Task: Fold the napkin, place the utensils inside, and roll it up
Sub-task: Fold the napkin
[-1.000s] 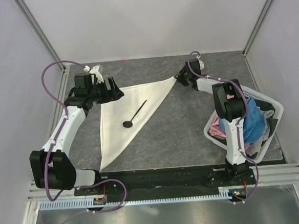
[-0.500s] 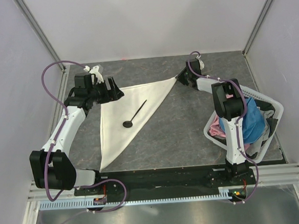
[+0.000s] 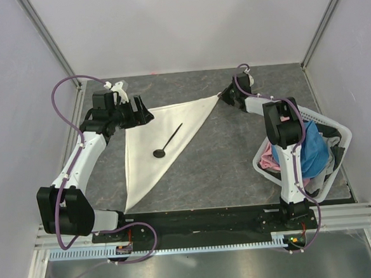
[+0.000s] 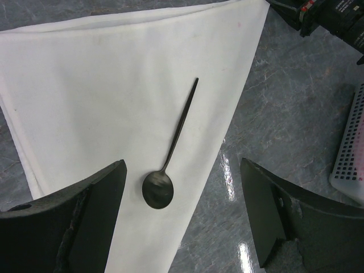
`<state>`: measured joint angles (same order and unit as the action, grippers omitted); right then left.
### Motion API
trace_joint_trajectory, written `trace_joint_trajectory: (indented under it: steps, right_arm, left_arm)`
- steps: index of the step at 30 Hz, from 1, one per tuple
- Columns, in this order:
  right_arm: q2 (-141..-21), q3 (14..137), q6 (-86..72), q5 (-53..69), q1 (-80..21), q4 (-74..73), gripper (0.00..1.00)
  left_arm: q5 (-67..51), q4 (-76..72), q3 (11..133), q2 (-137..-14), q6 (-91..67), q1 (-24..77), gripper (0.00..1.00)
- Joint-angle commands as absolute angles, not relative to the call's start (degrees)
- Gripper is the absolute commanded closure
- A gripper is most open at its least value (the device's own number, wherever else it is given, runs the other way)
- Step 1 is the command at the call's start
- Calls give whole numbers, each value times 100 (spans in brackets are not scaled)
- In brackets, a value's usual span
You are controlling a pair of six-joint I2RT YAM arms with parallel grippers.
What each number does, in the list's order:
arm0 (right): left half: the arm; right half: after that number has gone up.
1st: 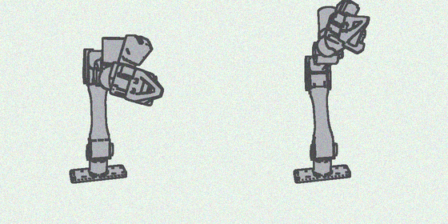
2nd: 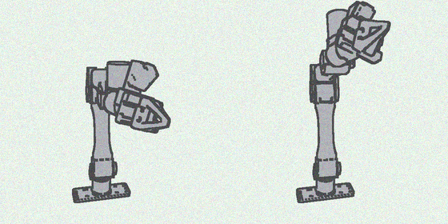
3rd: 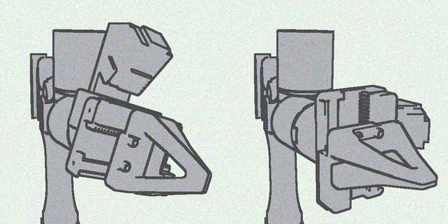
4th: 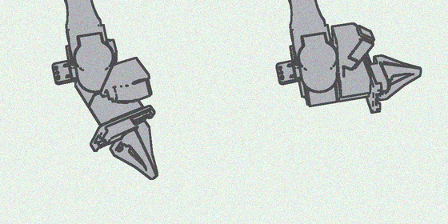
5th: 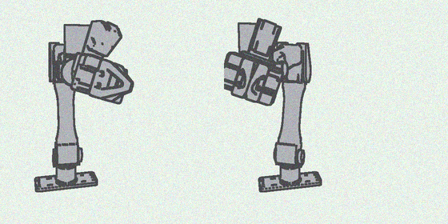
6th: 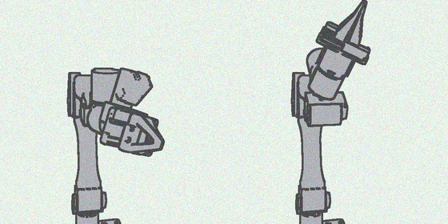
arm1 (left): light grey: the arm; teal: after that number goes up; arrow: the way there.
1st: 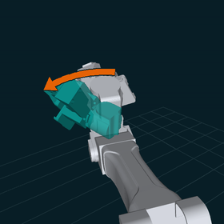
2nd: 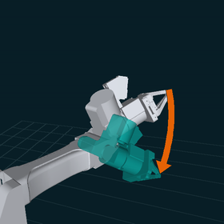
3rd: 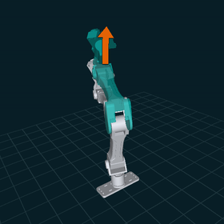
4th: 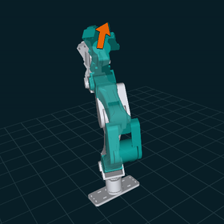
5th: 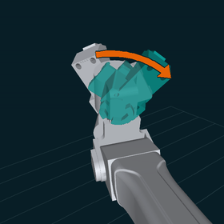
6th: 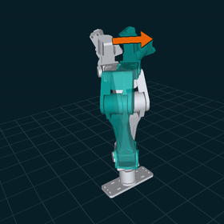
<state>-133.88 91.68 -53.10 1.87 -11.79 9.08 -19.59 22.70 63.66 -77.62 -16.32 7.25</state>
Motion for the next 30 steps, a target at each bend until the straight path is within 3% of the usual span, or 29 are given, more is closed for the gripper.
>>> trace_joint_trajectory:
  steps: [1,11,16,30]
  right_arm:
    - [-13210,9053,-5194,35,-923,1107,100]
    - [-12894,8991,-5072,-141,-273,1186,100]
    - [-12718,9035,-4738,394,-158,1625,100]
    - [-11523,7797,-4351,1494,-1159,2891,100]
  left_arm:
    - [-1942,2232,6381,-7734,-1362,721,12]
    - [-1934,2241,6390,-7770,-1354,712,12]
    - [-1925,2241,6390,-7734,-1354,712,12]
    - [-2013,2232,6407,-7638,-1397,721,12]
